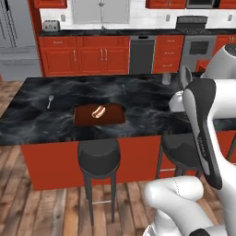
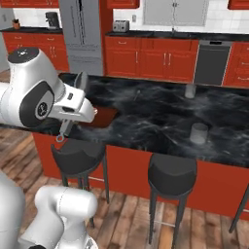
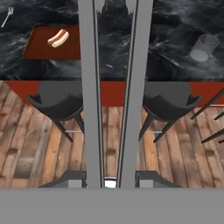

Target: Take the tongs from the drawer on the left and place them on the dining counter next to the tray containing the hot dog.

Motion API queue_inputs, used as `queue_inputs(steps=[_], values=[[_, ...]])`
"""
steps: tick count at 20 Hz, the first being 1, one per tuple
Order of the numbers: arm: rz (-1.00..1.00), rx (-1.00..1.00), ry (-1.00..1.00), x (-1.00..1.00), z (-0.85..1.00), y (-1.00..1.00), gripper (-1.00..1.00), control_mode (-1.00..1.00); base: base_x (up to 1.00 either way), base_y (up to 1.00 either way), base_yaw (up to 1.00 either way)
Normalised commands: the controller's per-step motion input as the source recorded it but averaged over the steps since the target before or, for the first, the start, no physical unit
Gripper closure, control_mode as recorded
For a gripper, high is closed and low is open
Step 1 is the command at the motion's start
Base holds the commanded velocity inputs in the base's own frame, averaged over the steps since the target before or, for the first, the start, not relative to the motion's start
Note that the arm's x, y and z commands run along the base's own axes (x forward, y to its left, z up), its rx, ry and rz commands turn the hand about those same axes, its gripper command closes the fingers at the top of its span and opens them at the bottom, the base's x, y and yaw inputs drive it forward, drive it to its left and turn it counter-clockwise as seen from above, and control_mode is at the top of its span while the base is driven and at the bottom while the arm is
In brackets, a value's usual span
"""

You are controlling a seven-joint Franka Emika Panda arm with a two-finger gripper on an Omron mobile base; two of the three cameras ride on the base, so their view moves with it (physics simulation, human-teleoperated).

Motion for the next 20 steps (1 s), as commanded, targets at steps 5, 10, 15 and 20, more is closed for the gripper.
queue_inputs(steps=[5,10,15,20], values=[[0.00,0.00,0.00,0.00,0.00,0.00,1.00,1.00,0.60,-0.02,-0.06],[0.00,0.00,0.00,0.00,0.00,0.00,1.00,1.00,0.48,-0.21,-0.08],[0.00,0.00,0.00,0.00,0.00,0.00,1.00,1.00,0.14,-0.12,-0.04],[0.00,0.00,0.00,0.00,0.00,0.00,1.00,1.00,0.16,-0.01,0.00]])
